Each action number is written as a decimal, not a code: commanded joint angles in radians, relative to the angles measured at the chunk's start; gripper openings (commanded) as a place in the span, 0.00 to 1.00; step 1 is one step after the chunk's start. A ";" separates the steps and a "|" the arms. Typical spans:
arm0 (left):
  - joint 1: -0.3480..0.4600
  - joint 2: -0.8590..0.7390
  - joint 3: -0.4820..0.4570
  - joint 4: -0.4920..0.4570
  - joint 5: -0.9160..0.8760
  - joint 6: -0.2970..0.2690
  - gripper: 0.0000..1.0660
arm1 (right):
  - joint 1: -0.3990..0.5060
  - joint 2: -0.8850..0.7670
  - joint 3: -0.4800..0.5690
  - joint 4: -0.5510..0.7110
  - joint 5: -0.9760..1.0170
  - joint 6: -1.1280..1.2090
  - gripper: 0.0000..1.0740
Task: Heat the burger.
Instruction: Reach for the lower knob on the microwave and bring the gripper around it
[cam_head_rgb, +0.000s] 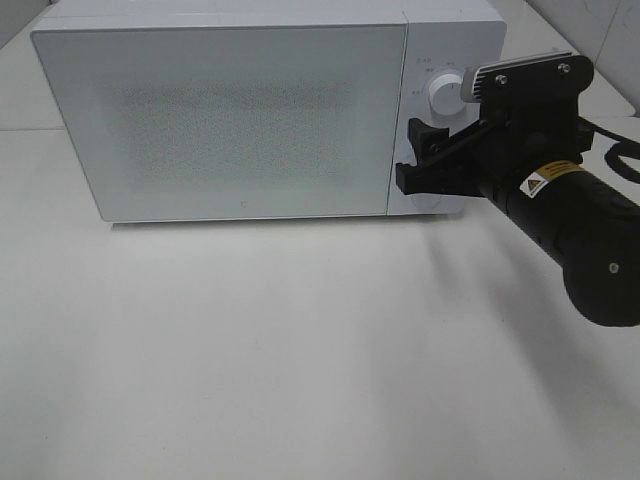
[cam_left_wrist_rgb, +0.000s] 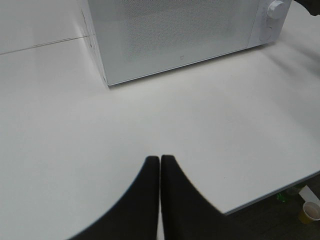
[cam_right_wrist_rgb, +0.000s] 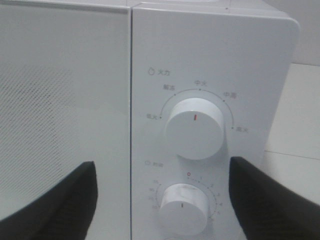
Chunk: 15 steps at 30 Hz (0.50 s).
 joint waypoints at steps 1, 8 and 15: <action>0.000 -0.018 0.003 -0.006 -0.010 -0.004 0.00 | 0.001 0.034 -0.001 0.057 -0.086 -0.005 0.63; 0.000 -0.018 0.003 -0.006 -0.010 -0.004 0.00 | 0.001 0.087 -0.001 0.054 -0.112 0.025 0.63; 0.000 -0.018 0.003 -0.006 -0.010 -0.004 0.00 | 0.001 0.149 -0.016 0.057 -0.123 0.050 0.63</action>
